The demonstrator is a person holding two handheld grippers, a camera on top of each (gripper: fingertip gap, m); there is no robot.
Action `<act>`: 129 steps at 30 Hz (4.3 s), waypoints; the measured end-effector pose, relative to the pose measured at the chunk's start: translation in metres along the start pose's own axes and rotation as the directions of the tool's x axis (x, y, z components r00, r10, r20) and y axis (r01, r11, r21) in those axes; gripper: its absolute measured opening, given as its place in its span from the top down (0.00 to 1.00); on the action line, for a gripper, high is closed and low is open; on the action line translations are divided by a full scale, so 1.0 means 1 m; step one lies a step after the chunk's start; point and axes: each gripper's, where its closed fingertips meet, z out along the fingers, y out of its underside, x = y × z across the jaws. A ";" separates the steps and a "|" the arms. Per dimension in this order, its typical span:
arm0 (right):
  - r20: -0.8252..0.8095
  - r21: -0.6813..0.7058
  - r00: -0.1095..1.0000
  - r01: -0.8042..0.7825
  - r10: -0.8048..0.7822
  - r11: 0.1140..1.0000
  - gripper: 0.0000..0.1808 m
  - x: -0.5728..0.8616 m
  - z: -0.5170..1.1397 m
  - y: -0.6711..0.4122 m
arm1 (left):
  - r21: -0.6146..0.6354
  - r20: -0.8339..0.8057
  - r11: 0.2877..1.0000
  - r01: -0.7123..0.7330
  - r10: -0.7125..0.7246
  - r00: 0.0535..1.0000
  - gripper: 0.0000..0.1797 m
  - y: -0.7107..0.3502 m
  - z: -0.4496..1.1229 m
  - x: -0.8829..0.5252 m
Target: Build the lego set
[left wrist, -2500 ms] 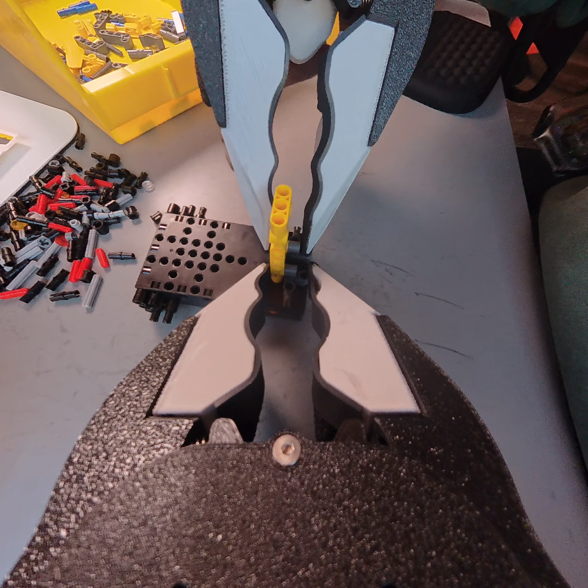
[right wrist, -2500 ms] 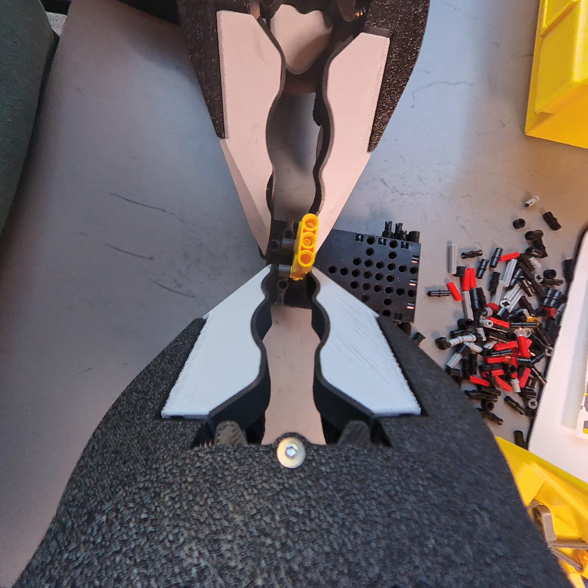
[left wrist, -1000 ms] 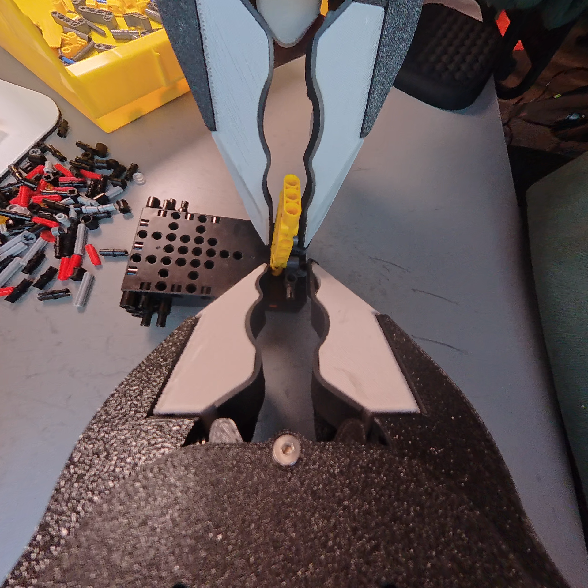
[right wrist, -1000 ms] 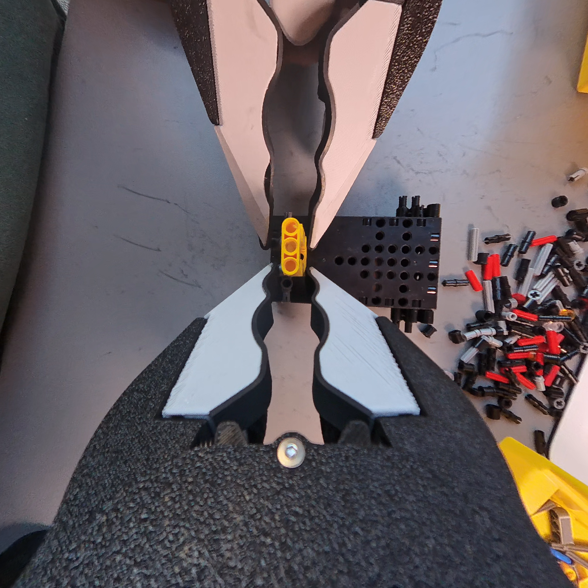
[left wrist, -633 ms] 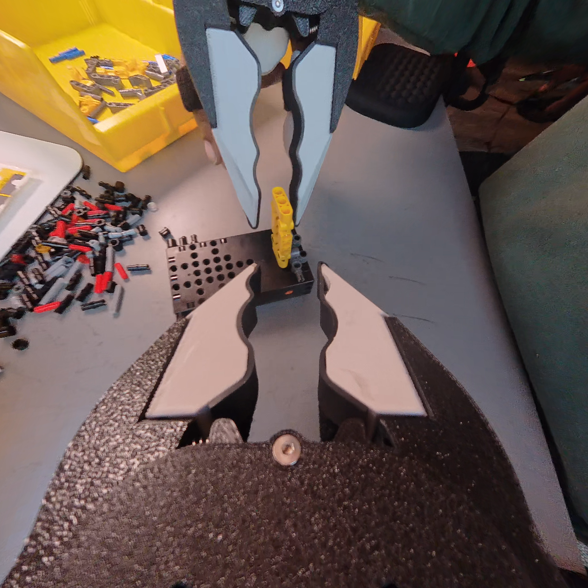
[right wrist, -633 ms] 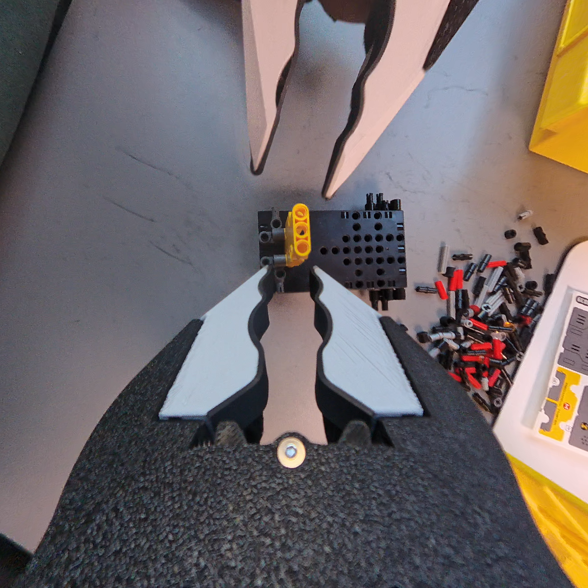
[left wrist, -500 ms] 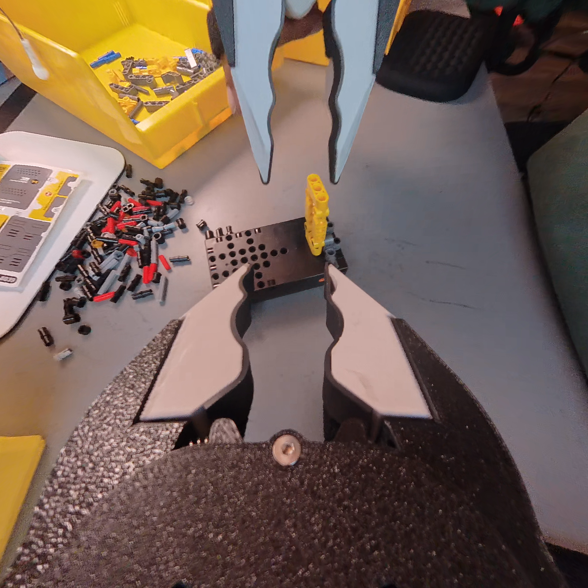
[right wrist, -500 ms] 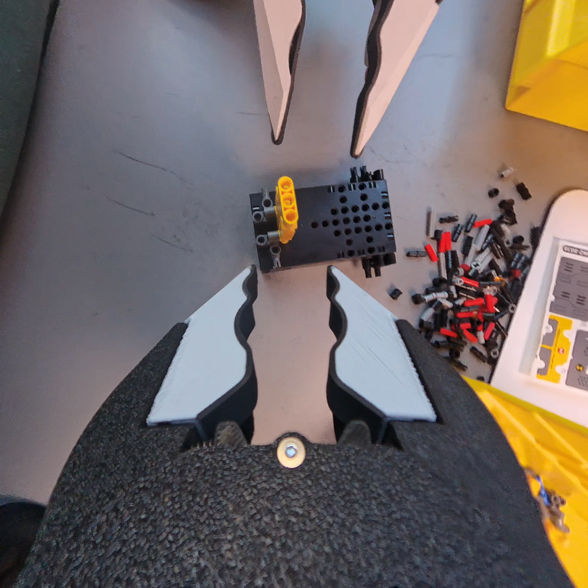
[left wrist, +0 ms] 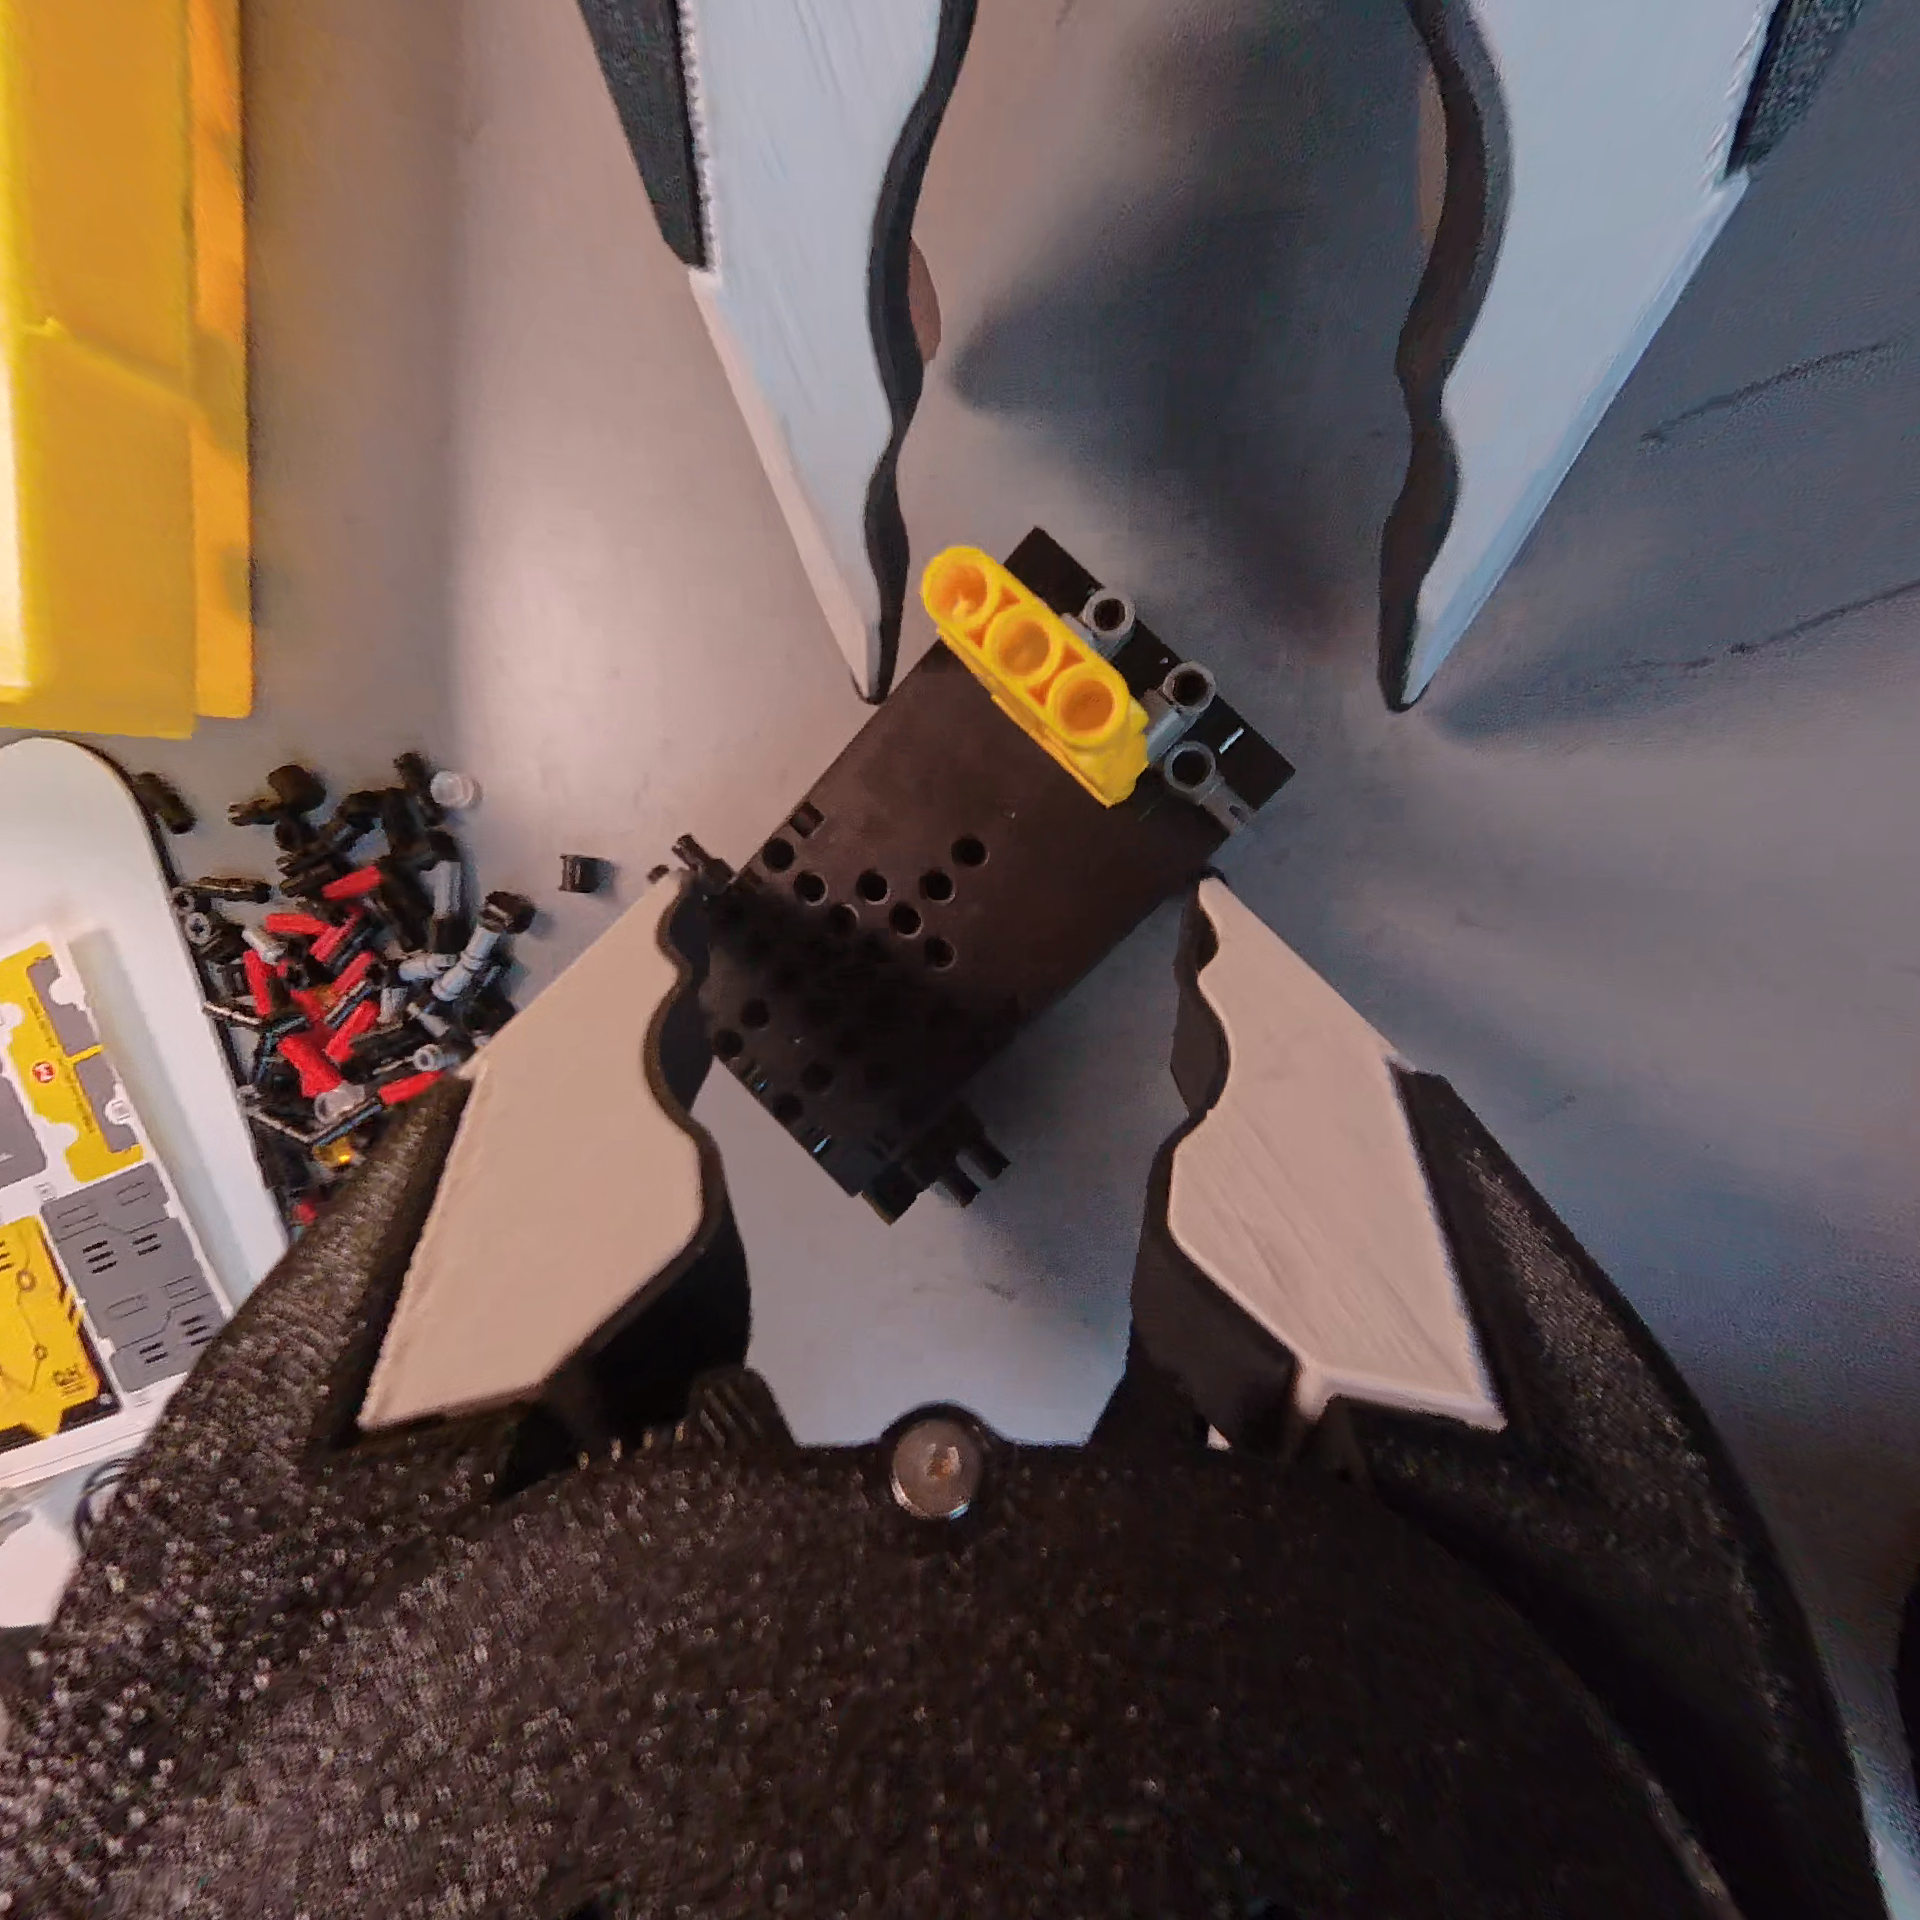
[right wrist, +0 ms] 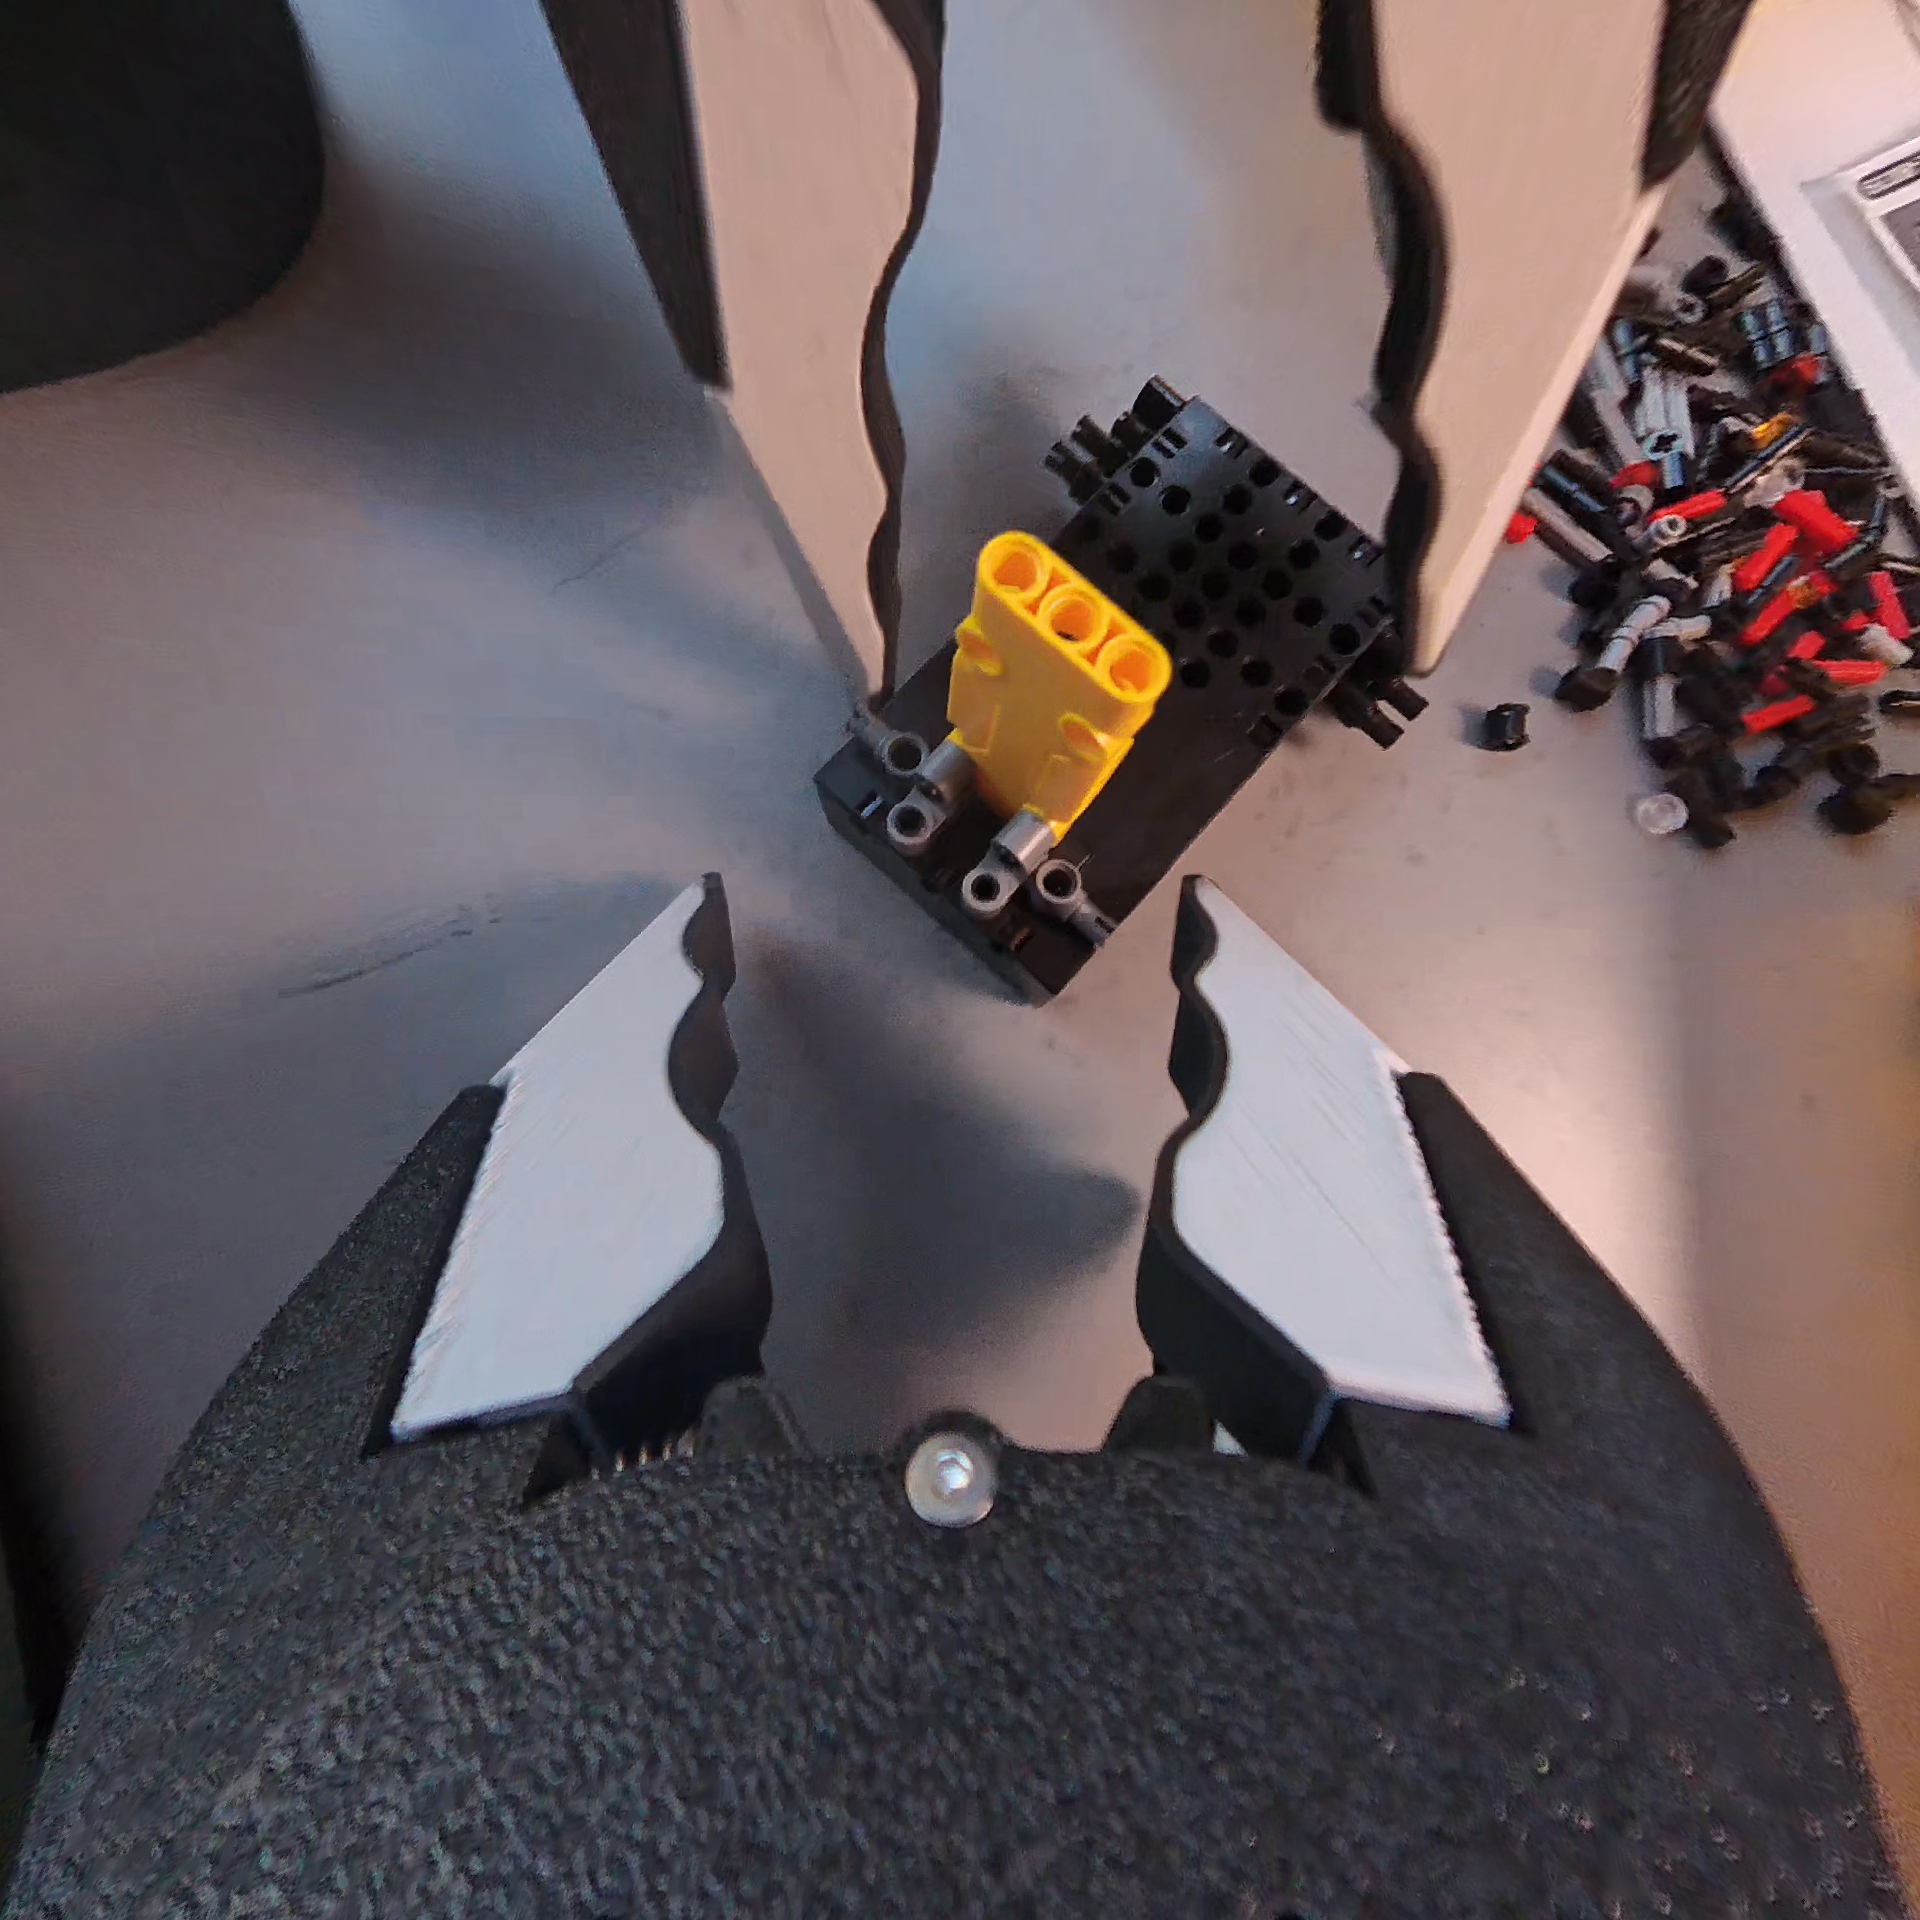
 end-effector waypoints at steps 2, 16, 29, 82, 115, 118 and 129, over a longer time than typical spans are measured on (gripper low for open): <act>-0.001 0.017 1.000 -0.016 0.016 1.000 0.57 0.006 0.002 -0.004 | 0.006 -0.004 0.999 0.039 -0.039 0.999 0.52 0.000 0.001 0.002; 0.163 0.077 0.976 0.132 -0.143 0.988 0.55 0.021 -0.010 -0.001 | 0.170 0.150 0.935 0.313 -0.338 0.929 0.55 0.003 -0.034 0.027; 0.402 0.142 0.901 0.113 -0.161 0.983 0.65 0.009 -0.001 -0.013 | 0.231 -0.079 0.820 0.524 -0.521 0.850 0.65 0.006 -0.020 0.032; -0.013 0.024 0.933 0.361 -0.361 0.932 0.79 0.102 -0.022 -0.193 | 0.289 0.271 0.867 0.405 -0.480 0.834 0.65 0.016 -0.014 0.022; 0.142 0.559 0.982 0.023 -0.123 0.829 0.74 0.070 -0.061 -0.077 | 0.320 0.303 0.903 0.287 -0.384 0.872 0.68 0.024 -0.029 0.016; 0.128 0.540 0.975 0.086 -0.183 0.837 0.74 0.067 -0.055 -0.071 | 0.328 0.349 0.897 0.296 -0.406 0.844 0.71 0.033 -0.039 0.014; 0.254 0.385 0.914 0.203 -0.315 0.900 0.74 0.036 -0.024 -0.031 | 0.378 0.354 0.878 0.295 -0.431 0.830 0.75 0.029 -0.044 0.013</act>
